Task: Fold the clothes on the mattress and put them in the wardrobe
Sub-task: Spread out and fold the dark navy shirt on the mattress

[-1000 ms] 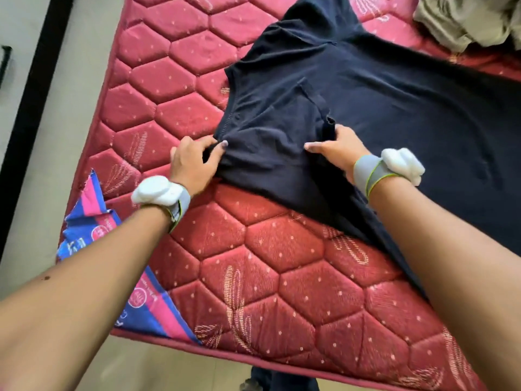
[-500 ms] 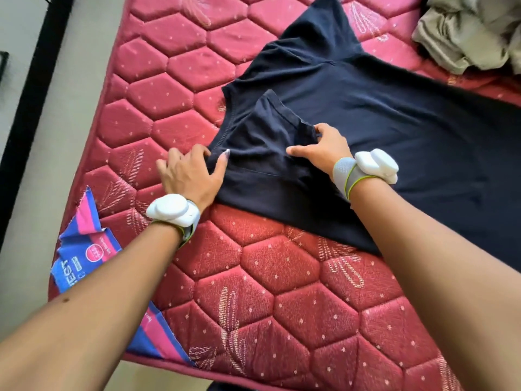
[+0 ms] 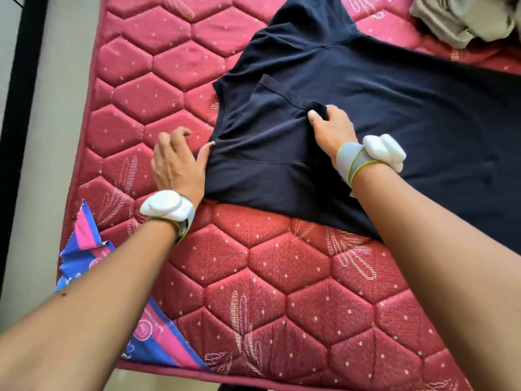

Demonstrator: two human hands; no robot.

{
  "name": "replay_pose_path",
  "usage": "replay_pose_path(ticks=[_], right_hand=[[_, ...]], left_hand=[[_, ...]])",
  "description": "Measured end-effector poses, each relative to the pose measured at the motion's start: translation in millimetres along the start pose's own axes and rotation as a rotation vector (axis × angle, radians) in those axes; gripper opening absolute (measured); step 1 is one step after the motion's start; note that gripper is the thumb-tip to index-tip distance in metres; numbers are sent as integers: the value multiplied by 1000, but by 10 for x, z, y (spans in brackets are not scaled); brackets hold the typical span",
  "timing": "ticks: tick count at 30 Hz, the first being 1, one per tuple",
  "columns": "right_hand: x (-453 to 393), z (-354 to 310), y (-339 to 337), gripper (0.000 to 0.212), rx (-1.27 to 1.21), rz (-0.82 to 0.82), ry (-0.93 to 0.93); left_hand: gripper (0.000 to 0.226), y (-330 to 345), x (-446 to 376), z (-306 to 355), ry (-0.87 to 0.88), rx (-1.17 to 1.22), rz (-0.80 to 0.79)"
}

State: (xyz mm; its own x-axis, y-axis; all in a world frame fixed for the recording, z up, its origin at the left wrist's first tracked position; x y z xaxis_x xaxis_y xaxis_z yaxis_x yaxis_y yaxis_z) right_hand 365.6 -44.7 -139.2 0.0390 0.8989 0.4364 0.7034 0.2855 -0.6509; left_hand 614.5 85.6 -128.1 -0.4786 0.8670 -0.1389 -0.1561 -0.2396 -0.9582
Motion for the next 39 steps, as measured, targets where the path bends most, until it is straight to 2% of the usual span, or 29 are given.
replay_pose_path(ticks=[1,2,3,4,5,6,7,9,10,12,14,15,16,18,19,23,25,28,30,33,36,39], right_hand=[[3,-4,-4,32,-14,14,11],[19,-21,9,32,-41,16,16],[39,-10,16,33,-66,5,20],[65,-27,25,34,-65,-11,7],[97,-61,32,34,-25,-5,-34],[152,-125,28,31,61,36,-125],[232,-215,37,28,177,101,-275],[495,-411,152,20,437,188,-710],[665,-437,265,17,561,168,-948],[921,-242,470,15,746,97,-1323],[990,42,521,17,794,63,-1395],[990,139,499,17,786,95,-1379],[991,194,475,17,784,137,-1349],[1007,244,458,18,800,204,-1273],[1011,271,449,19,814,219,-1212],[1008,458,375,32,841,302,-868],[1078,556,353,40,819,345,-766],[1210,726,223,47,780,403,-653],[1246,868,52,49,765,439,-482],[1340,1217,-352,48,793,453,-278],[1429,1532,-672,41,752,371,-297],[1544,1847,-996,37,789,349,-249]], left_hand=[[41,-34,21,84,141,32,69],[33,-47,53,199,323,105,74],[26,-1,130,343,486,237,-30],[23,66,210,466,554,391,-198],[23,119,264,560,494,531,-377],[27,153,266,605,301,674,-532],[35,188,236,607,16,853,-652],[60,216,156,554,-548,1165,-781],[73,221,113,506,-712,1258,-804],[91,227,14,391,-863,1400,-828],[96,242,-4,372,-889,1480,-912],[90,247,-2,394,-862,1465,-945],[75,258,1,412,-804,1425,-964],[25,298,-38,396,-638,1371,-848],[9,325,-50,349,-581,1346,-751],[27,294,-74,118,-348,1053,-378],[34,179,-41,189,-191,851,-216],[41,-1,145,610,178,416,-65],[41,-10,300,954,432,282,-98],[40,132,703,1617,760,282,-327],[46,328,1016,2074,875,162,-478],[38,472,1126,2365,929,50,-573]])
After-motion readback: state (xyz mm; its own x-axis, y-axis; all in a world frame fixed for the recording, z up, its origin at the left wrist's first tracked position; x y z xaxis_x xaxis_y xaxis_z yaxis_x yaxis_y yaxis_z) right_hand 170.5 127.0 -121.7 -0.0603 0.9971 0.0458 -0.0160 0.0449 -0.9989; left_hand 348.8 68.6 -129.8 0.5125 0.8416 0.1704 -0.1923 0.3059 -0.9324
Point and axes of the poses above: each hand's wrist, its own x-axis away from the middle knuckle, its own y-axis out of the palm, z = x × y, the point moved 4 cm from there along -x, towards the middle knuckle, and after that the axes turned 4 degrees about x, right-handed, at the moved point
